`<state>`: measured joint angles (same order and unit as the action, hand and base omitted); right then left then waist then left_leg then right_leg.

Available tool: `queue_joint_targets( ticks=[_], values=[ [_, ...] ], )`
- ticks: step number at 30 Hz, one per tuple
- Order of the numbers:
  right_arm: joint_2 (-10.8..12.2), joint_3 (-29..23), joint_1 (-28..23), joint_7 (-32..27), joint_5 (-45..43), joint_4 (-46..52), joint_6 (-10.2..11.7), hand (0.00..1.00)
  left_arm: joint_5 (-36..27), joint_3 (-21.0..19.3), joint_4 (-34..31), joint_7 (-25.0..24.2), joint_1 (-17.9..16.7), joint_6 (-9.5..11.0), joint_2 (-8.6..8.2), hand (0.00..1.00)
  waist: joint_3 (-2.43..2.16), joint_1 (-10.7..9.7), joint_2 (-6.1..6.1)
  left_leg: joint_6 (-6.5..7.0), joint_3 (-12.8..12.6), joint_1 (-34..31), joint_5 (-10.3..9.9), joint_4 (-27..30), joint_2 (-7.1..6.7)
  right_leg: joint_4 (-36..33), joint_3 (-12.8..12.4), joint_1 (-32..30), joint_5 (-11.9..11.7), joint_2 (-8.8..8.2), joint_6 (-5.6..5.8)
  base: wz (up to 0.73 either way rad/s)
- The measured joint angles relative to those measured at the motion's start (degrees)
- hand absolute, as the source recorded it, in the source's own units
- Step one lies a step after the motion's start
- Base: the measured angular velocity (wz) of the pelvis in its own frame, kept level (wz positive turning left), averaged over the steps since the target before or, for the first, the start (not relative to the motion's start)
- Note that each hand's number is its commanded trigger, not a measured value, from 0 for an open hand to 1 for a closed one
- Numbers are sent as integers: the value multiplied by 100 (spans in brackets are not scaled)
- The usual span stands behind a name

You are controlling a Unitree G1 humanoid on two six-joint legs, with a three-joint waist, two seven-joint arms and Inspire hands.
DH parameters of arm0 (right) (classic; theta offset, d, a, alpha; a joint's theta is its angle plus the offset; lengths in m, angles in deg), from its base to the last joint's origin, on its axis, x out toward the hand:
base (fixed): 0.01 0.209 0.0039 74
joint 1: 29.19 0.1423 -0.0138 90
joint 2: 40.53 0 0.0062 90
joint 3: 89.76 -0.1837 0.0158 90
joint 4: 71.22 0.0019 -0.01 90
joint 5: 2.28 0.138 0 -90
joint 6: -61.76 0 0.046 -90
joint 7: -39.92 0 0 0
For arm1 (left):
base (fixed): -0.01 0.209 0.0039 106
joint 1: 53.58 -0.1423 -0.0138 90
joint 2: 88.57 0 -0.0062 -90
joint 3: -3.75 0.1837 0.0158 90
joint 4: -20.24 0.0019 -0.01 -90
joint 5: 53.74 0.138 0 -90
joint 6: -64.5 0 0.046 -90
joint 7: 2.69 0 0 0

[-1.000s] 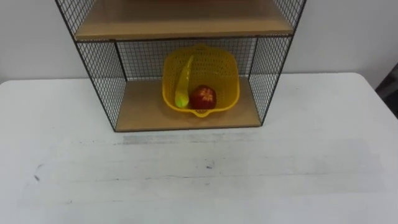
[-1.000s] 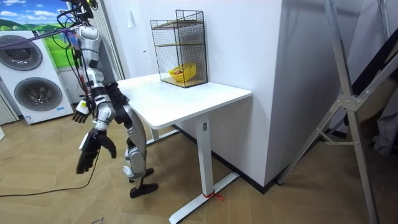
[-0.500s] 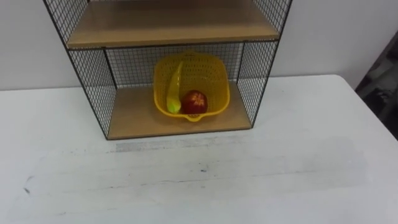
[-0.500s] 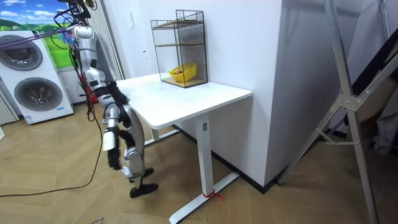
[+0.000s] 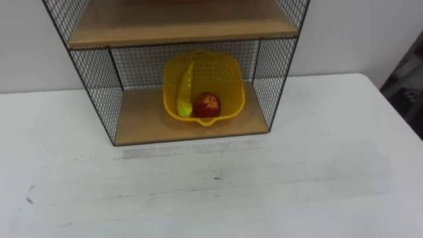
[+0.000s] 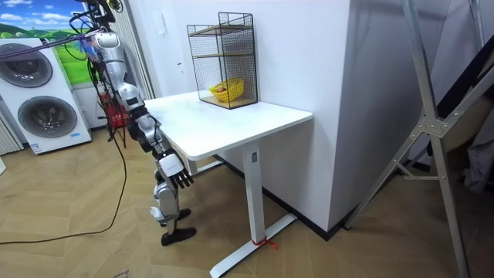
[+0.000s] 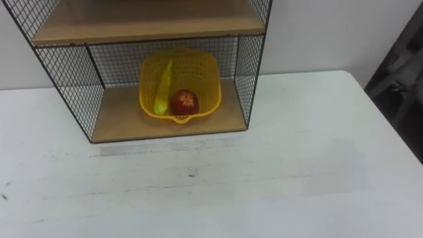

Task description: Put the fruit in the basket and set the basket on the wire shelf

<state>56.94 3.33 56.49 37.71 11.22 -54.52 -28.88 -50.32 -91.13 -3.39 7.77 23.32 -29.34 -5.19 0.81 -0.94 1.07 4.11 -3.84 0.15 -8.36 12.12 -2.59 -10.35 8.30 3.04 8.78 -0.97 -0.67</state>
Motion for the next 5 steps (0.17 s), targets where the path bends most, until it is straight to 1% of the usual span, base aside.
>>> queue_joint_targets(
  ticks=[5],
  values=[
    [-15,14,37,273,-29,-41,13,0,1,62,0,-65,-1,13,-7,0,4,16,25,1,0,0,0,-2,3,65,-10,30,-32,12,-8,0]
  ],
)
